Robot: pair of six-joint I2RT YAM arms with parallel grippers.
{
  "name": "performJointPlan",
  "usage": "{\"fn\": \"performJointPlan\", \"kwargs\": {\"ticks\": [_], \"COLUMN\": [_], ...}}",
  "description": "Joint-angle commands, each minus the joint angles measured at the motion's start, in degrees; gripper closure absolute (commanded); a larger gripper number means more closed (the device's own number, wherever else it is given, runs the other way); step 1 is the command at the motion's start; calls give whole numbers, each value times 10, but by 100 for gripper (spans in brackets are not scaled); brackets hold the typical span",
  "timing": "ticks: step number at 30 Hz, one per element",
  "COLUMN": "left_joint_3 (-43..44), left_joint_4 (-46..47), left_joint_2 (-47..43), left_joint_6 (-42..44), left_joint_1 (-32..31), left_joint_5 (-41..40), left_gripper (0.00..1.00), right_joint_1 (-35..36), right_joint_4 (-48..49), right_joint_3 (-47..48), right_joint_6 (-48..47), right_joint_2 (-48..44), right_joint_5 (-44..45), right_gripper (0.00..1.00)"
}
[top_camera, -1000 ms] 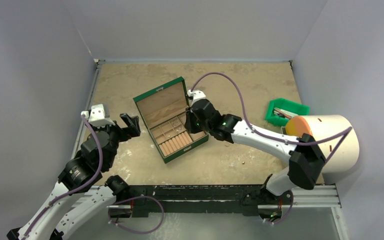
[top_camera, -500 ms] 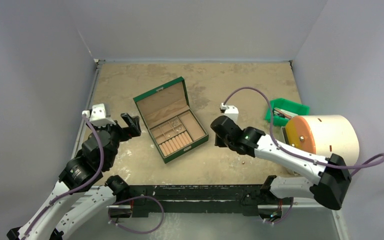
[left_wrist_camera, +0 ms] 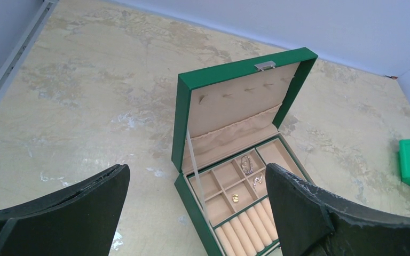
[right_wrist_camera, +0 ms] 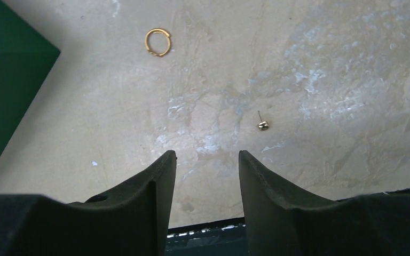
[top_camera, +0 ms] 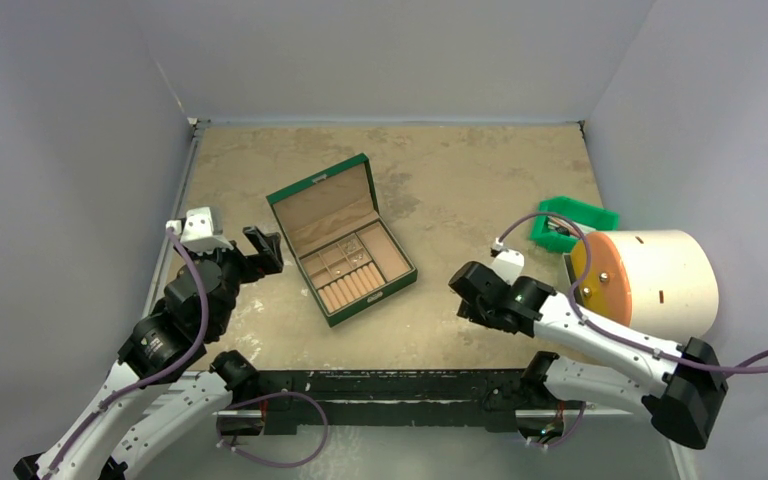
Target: Organize the mixed jewelry
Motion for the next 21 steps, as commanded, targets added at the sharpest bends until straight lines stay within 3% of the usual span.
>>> {"fn": "performJointPlan", "kwargs": {"ticks": [1,8,21], "left_joint_3": [19,18,18], "left_joint_4": [22,23,23], "left_joint_2": [2,-3,-3], "left_joint_6": [2,2,3], "left_joint_1": [3,3,3], "left_joint_5": [7,9,11], "left_gripper": [1,1,2], "right_joint_1": [-23,-113,-140], "right_joint_4": [-26,26,65], "right_joint_3": [-14,-53,-89], "right_joint_6": [52,11,26], "right_joint_2": [-9,-3,38], "right_joint_5": [23,-37,-56], "right_gripper": [50,49,50]}}
